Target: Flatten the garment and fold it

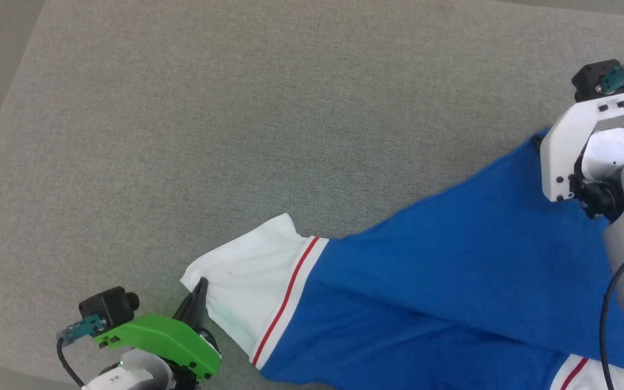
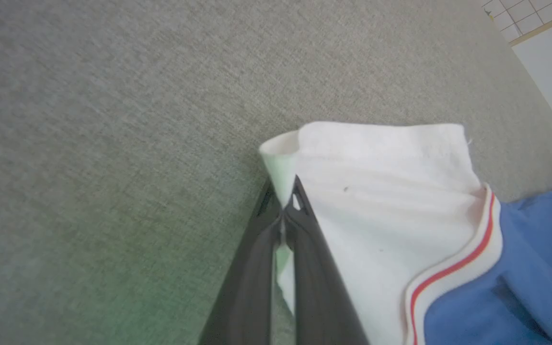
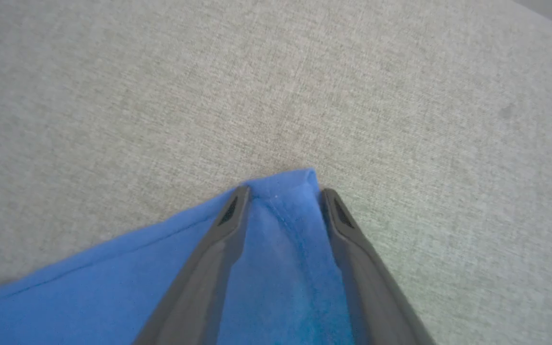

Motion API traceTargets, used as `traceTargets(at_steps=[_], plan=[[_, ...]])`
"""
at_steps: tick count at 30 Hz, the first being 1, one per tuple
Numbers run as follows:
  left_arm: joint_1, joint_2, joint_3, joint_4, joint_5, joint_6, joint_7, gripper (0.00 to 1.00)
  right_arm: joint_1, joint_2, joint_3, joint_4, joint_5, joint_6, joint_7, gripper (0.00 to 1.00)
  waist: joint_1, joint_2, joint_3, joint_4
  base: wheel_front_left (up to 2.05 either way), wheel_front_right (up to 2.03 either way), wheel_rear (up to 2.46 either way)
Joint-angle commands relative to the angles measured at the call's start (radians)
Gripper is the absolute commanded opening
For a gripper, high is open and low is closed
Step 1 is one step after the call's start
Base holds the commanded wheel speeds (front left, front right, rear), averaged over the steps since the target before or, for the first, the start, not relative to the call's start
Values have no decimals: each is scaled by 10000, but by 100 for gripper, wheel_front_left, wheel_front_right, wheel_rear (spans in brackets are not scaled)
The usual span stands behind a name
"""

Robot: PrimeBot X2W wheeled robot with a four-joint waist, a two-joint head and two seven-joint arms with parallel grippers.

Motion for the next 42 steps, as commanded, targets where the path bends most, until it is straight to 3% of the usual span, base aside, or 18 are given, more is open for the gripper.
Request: traceTargets(at_steps=[1, 12, 20, 25, 28, 35, 42], plan=[[-118, 11, 47, 75, -60, -42, -74, 0, 210, 4, -11, 143, 12, -15, 27, 0, 0, 0, -177, -87, 0, 0, 0], [466, 283, 231, -84, 9, 160, -89, 0, 2845, 637, -694, -1340, 943, -15, -4165, 0, 0, 0, -1769, -847, 0, 0, 0], [838, 389, 529, -636, 115, 378, -433, 0, 5460, 1311, -1350, -3358, 1416, -15, -5625, 0, 0, 0, -2510, -1511, 0, 0, 0], [723, 434, 819, -1056, 93, 373, -807, 0, 6553, 1537, -1485, -4725, 1277, -15, -5301, 0, 0, 0, -2798, -1927, 0, 0, 0], [236, 666, 981, -1485, -64, 187, -717, 0, 6665, 1346, -1424, -5712, 1152, -15, -4716, 0, 0, 0, -2860, -2157, 0, 0, 0], [-2622, 1505, 1243, -1780, -768, -130, 515, 0, 5181, -485, -348, -7340, 1133, -15, -2757, 0, 0, 0, -2626, -2507, 0, 0, 0], [-5988, 2166, 1063, -1130, -679, -183, 1321, 0, 2443, -1856, 1022, -7665, 1415, -15, -1491, 0, 0, 0, -1544, -2747, 0, 0, 0]])
